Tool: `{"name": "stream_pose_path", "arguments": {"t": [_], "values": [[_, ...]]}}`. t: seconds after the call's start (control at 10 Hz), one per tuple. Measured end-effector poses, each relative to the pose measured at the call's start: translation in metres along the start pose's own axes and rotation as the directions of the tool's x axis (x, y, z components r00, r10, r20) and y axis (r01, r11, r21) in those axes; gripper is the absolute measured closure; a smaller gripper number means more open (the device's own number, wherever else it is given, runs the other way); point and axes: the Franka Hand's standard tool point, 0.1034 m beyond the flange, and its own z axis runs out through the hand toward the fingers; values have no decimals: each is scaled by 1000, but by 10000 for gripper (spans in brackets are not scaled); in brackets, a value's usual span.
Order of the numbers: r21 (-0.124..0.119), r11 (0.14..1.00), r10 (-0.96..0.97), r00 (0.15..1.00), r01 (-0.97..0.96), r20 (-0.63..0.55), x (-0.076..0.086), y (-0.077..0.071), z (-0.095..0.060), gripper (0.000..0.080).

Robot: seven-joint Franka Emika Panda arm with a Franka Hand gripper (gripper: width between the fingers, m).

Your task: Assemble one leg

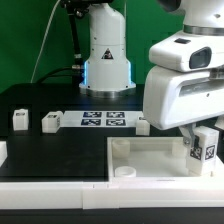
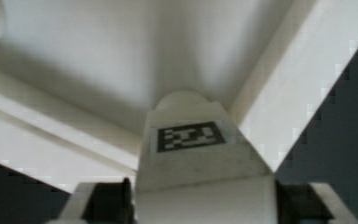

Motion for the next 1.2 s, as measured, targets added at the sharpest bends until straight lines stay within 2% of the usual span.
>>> {"name": "stream_pose_path", "arguments": {"t": [0.1, 0.2, 0.4, 0.5, 0.6, 0.8, 1.0, 1.2], "values": [[0, 1000, 13, 1000, -13, -1, 0, 1, 0, 508], [0, 997, 75, 997, -75, -1, 0, 0, 0, 508], [2, 893, 450, 893, -450, -1, 0, 0, 0, 508], [27, 792, 610, 792, -610, 7, -1, 3, 1, 508], [27, 718, 695, 719, -695, 10, -1, 6, 1, 508], [8, 489, 872, 489, -872, 36, -4, 3, 1, 508], [-7, 306, 951, 306, -952, 44, -5, 1, 2, 508], [-8, 120, 992, 120, -993, 46, -4, 0, 2, 508]]}}
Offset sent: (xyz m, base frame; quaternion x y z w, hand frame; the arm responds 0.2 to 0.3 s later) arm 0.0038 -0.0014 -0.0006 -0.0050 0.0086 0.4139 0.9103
